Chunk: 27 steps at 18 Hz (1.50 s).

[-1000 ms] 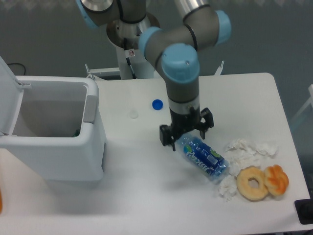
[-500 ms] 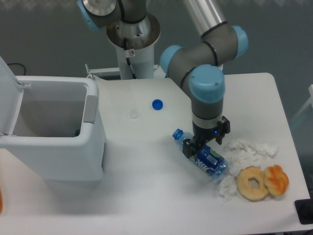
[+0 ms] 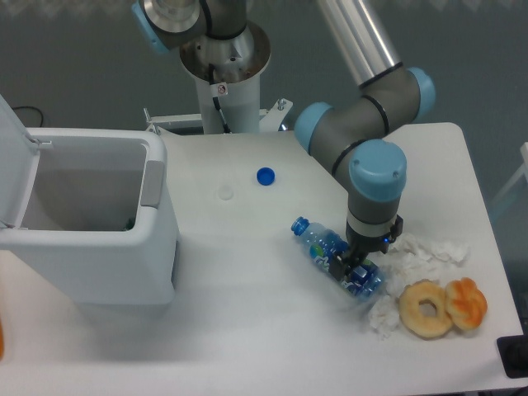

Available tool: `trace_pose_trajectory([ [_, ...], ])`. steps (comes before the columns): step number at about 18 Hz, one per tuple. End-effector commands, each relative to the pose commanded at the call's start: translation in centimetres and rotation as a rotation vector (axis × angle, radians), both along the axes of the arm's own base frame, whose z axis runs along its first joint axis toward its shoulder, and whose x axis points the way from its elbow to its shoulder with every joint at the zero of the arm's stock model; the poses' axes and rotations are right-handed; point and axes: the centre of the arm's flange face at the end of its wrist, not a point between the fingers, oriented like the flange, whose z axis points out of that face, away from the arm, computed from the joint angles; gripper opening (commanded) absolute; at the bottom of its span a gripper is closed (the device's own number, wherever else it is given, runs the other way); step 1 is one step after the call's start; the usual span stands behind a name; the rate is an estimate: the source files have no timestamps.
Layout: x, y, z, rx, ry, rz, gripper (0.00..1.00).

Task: Pick up the plastic bottle
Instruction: 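Close the gripper fingers around the bottle's labelled body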

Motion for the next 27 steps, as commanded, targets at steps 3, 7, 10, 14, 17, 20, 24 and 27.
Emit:
trace_pose_trajectory([
  [3, -0.4, 0.2, -0.9, -0.005, -0.008, 0.000, 1.00],
  [7, -0.7, 0.3, -1.1, -0.005, -0.008, 0.002, 1.00],
  [10, -0.6, 0.3, -1.3, -0.009, -0.009, -0.001, 1.00],
  [14, -0.6, 0.4, -1.5, 0.004, 0.017, -0.002, 1.00],
  [17, -0.7, 0.5, -2.0, 0.001, 0.012, -0.004, 1.00],
  [20, -0.7, 0.5, -2.8, -0.005, 0.001, -0.002, 1.00],
  [24, -0.7, 0.5, -3.4, -0.010, -0.007, -0.004, 1.00],
  [27, -0.6, 0.6, -3.6, -0.010, -0.010, -0.006, 1.00],
])
